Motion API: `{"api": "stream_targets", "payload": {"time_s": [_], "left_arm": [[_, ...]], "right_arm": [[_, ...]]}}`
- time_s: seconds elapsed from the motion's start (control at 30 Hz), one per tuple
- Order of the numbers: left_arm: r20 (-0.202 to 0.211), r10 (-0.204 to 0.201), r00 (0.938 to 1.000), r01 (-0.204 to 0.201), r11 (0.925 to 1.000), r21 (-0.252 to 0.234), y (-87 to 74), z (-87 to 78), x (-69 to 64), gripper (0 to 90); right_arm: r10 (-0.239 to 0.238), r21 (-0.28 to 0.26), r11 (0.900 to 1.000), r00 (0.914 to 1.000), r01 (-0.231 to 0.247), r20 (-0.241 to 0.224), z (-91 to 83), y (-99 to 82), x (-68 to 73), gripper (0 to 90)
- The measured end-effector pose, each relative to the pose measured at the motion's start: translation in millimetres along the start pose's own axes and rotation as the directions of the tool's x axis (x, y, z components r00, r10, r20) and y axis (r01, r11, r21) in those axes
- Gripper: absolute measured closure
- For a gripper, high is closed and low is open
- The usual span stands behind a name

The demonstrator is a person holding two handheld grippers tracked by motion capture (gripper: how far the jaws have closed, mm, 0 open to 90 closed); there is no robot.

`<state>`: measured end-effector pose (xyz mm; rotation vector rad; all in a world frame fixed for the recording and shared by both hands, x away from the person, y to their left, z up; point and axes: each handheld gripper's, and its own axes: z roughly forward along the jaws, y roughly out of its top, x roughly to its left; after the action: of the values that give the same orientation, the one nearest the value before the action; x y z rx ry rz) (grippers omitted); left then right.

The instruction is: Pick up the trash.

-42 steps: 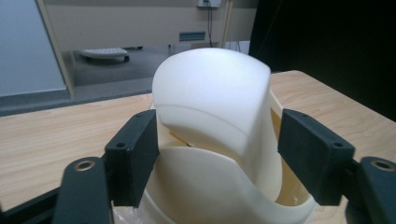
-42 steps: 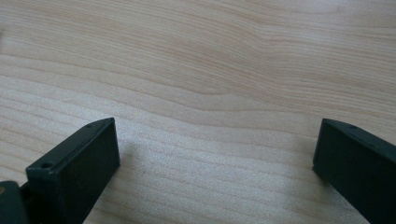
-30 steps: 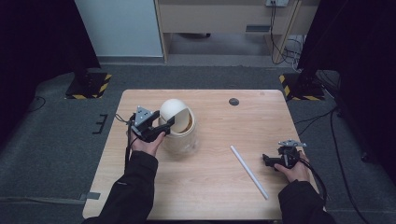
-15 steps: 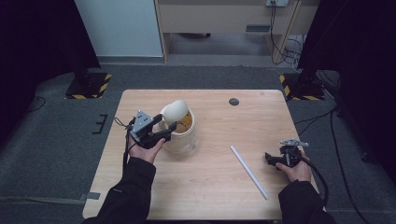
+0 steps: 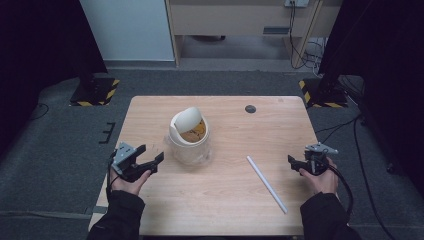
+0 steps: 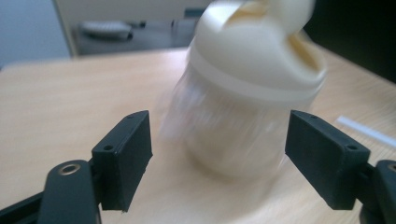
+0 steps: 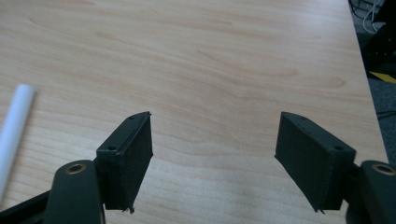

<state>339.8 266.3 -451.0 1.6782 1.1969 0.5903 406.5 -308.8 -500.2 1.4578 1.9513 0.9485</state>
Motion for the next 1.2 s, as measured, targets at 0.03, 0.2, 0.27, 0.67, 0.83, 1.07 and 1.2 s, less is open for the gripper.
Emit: {"api": "stream_targets", "payload": {"time_s": [0.03,0.2,0.27,0.67,0.83,1.07,1.2], "left_arm": [[-0.013,-0.009,0.9999,0.009,0.9997,0.022,-6.6,-1.3,4.1,20.2],[-0.067,-0.020,0.9976,0.030,0.9865,0.161,-29.3,0.3,23.4,17.4],[-0.079,-0.013,0.9968,0.029,0.9791,0.201,-35.7,4.4,29.2,17.2],[-0.071,0.023,0.9972,0.006,0.9230,0.385,-52.0,26.6,35.9,14.3],[-0.046,0.041,0.9981,-0.017,0.9062,0.422,-55.6,32.4,34.5,14.2],[-0.035,0.076,0.9965,-0.053,0.9000,0.433,-58.3,37.3,33.1,9.8],[-0.030,0.104,0.9942,-0.080,0.8963,0.436,-59.2,39.4,31.8,7.5]], "right_arm": [[0.000,-0.009,1.0000,1.0000,0.000,-0.006,-1.5,2.4,1.1,28.6],[-0.042,-0.047,0.9981,0.9984,0.040,-0.037,-8.7,17.9,10.3,29.5],[-0.056,-0.062,0.9967,0.9974,0.053,-0.045,-11.8,24.1,14.4,29.6],[-0.105,-0.079,0.9923,0.9842,0.095,-0.143,-18.8,60.6,34.7,38.7],[-0.130,-0.039,0.9914,0.9722,0.125,-0.194,-12.3,67.9,54.9,44.9],[-0.168,0.059,0.9801,0.9505,0.189,-0.262,5.8,51.0,81.3,54.2],[-0.173,0.126,0.9678,0.9382,0.218,-0.300,20.1,39.1,94.3,59.8]]}}
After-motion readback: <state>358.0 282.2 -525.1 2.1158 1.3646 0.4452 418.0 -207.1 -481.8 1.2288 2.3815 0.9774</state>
